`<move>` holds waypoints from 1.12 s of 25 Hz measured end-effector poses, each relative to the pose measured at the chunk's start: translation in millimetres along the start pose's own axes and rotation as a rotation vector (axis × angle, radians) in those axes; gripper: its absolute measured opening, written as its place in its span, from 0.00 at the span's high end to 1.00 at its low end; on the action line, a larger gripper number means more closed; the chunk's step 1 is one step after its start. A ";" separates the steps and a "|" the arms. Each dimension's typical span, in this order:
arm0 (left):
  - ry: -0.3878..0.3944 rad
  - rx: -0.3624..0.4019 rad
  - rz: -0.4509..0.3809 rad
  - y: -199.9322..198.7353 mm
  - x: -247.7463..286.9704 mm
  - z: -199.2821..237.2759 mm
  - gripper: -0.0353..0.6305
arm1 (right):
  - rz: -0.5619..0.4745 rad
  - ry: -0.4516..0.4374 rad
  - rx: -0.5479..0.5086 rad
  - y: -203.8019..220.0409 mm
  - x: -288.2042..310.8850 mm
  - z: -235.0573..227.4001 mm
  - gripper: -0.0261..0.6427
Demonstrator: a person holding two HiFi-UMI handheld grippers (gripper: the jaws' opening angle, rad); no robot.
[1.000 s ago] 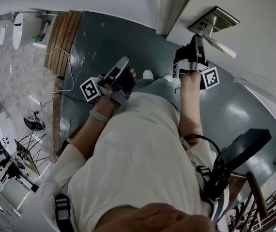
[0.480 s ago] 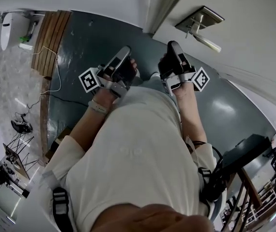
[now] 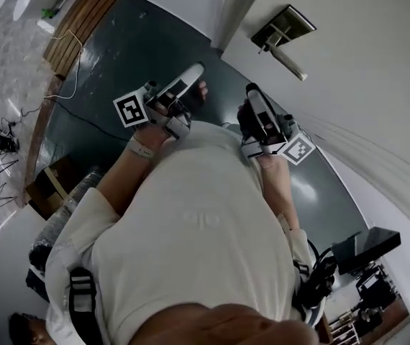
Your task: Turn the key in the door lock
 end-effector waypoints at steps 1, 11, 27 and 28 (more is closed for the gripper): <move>0.010 0.017 -0.007 16.1 -4.7 -6.7 0.93 | 0.008 -0.011 -0.009 -5.6 -11.6 6.6 0.87; 0.004 0.173 -0.123 130.8 -61.1 -47.0 0.93 | 0.127 -0.082 0.005 -23.3 -86.7 41.6 0.87; 0.017 0.153 -0.133 119.7 -107.4 -94.0 0.93 | 0.125 -0.052 -0.044 27.2 -85.4 76.8 0.87; 0.020 0.169 -0.125 117.7 -107.7 -93.9 0.93 | 0.127 -0.042 -0.060 28.1 -86.1 76.2 0.87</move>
Point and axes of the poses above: the fingertips, and each gripper's own axes: x forward along the fingers, z to its left, y out of its underside, the point moved 8 cm from there along -x, backward along the fingers, and after that the axes turned 15 degrees about -z, right-handed, at the moved point
